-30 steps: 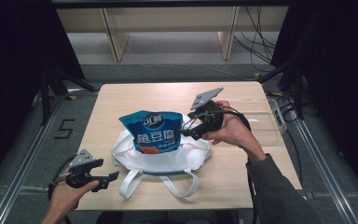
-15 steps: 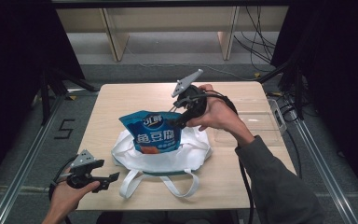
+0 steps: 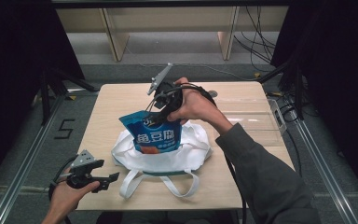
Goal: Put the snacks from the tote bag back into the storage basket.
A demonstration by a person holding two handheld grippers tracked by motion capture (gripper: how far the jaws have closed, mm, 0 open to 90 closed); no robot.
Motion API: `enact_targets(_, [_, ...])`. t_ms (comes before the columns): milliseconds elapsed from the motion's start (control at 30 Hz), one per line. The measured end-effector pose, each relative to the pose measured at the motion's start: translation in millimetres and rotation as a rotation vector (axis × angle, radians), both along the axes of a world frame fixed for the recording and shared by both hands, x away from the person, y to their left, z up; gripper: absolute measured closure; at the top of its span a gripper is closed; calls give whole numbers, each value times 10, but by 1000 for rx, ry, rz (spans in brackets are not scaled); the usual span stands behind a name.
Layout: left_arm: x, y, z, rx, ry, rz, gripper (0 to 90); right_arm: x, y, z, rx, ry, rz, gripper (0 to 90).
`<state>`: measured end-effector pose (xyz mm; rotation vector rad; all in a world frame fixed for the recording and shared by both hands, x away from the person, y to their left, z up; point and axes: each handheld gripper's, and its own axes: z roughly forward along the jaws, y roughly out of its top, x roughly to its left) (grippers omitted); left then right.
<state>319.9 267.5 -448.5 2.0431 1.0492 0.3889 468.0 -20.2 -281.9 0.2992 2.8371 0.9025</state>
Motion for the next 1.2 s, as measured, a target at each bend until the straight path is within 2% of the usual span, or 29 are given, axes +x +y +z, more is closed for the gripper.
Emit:
enact_targets(100, [-2,-1,0,5,5,-3,194,49,52,-25,-19,-9,29,534])
enact_targets(167, [-1,-2,-4,-1,2,3,194,62,79,-38,-37,11,35,562])
enact_targets(267, [-4,-3,5,14,8,-2,194,87,116,-71,-63,17,24,584])
enact_targets(300, [-4,-6,-9,5,-5,1,194,84,125,-74,-76,30,7,601])
enact_targets(333, [-2,-4,-5,5,2,-2,194,90,135,-81,-79,38,13,621])
enact_targets(400, [-1,-2,2,10,6,-5,194,111,154,-96,-82,26,32,642])
enact_targets(600, [-3,-2,5,10,9,-4,194,128,191,-117,-112,28,32,708])
enact_targets(633, [-3,-6,-6,7,-2,-1,194,131,198,-123,-121,30,35,724])
enact_targets(667, [-2,-1,-1,12,7,-5,194,121,203,-121,-136,48,22,728])
enact_targets(700, [-3,-6,-3,8,1,1,194,138,214,-134,-129,28,45,728])
enact_targets(733, [-1,-3,1,8,4,-3,194,132,215,-133,-152,34,23,734])
enact_targets(767, [-2,-4,3,13,4,-3,194,160,218,-142,-158,12,54,752])
enact_targets(800, [-2,-6,-1,12,2,-5,194,143,223,-141,-171,29,27,770])
enact_targets(833, [-2,-3,3,17,11,-8,194,153,228,-147,-168,20,39,796])
enact_targets(867, [-2,-4,2,15,10,-4,194,178,234,-157,-160,5,83,814])
enact_targets(933, [-1,-9,-7,5,-3,1,194,172,240,-160,-175,12,79,838])
enact_targets(967, [-1,-3,3,17,11,-9,194,173,244,-160,-177,12,91,847])
enact_targets(1033, [-2,-16,-14,4,-2,4,194,172,255,-156,-190,2,103,865])
enact_targets(1067, [1,-6,-10,14,-1,-5,194,163,260,-156,-196,5,98,877])
enact_targets(1100, [-2,-25,-17,-9,-4,9,194,183,265,-159,-192,-8,134,888])
enact_targets(1133, [-3,-27,-17,-7,-4,8,194,182,268,-156,-200,-7,132,893])
enact_targets(1167, [-4,-26,-19,-5,-3,6,194,165,265,-149,-214,12,115,897])
enact_targets(1200, [-1,-7,-10,19,0,-7,194,167,265,-147,-217,15,121,900])
